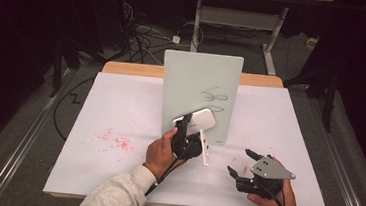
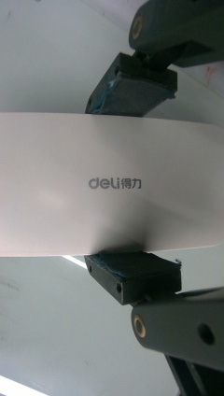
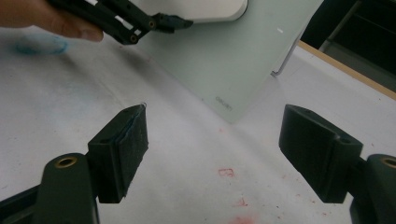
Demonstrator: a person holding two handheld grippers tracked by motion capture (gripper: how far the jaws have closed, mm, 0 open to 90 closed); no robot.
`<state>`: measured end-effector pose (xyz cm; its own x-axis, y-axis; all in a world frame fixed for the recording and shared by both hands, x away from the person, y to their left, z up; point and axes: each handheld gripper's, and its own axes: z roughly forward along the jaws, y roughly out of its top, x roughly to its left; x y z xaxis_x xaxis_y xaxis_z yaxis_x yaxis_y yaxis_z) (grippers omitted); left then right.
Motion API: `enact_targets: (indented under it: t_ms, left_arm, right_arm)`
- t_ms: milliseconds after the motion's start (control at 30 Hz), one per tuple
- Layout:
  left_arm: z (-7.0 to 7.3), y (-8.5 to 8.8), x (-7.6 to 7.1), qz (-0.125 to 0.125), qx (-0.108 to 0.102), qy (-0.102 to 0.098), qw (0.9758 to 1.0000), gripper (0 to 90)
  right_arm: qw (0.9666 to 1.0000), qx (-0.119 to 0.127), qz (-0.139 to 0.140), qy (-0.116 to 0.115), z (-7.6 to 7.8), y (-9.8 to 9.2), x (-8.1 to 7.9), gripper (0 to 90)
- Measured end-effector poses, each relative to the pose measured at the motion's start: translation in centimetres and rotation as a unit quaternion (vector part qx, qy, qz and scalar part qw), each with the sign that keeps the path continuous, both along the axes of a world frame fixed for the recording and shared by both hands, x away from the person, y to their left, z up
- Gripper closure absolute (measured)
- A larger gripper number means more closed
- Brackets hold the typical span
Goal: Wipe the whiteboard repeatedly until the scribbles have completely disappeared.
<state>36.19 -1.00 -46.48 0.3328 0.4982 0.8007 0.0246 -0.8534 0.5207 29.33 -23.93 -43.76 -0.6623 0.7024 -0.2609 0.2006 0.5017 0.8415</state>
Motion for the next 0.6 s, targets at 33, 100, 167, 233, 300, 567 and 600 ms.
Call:
enact_targets:
  t_ms: [33, 100, 167, 233, 300, 567, 600]
  left_arm:
    - [-0.1, -0.1, 0.0, -0.002, 0.001, -0.001, 1.0, 29.1]
    - [0.2, 0.1, 0.1, -0.01, -0.003, 0.006, 0.9999, 29.1]
    - [1.0, 0.4, 0.4, -0.014, -0.004, 0.012, 0.9998, 29.1]
    - [2.1, 0.6, 0.8, -0.007, -0.018, 0.008, 0.9998, 29.1]
    - [3.5, 1.0, 1.3, -0.002, -0.029, 0.007, 0.9995, 29.1]
    - [6.8, 2.6, 2.8, 0.01, -0.079, -0.004, 0.9968, 29.1]
    - [6.4, 2.4, 2.6, 0.018, -0.078, -0.003, 0.9968, 29.1]
  right_arm:
    - [1.0, 0.001, -0.001, -0.001, 0.0, 0.0, 0.0, 24.5]
    - [1.0, 0.001, -0.003, -0.001, 0.0, -0.1, 0.0, 24.6]
    - [1.0, 0.002, -0.004, -0.001, 0.1, -0.2, 0.0, 24.6]
    - [1.0, 0.002, -0.004, -0.002, 0.1, -0.2, 0.0, 24.5]
    - [1.0, 0.001, -0.003, -0.003, 0.1, -0.1, 0.0, 24.6]
    - [1.0, 0.003, -0.004, -0.003, 0.1, -0.3, 0.0, 24.6]
    - [1.0, 0.003, -0.004, -0.003, 0.1, -0.2, 0.0, 24.5]
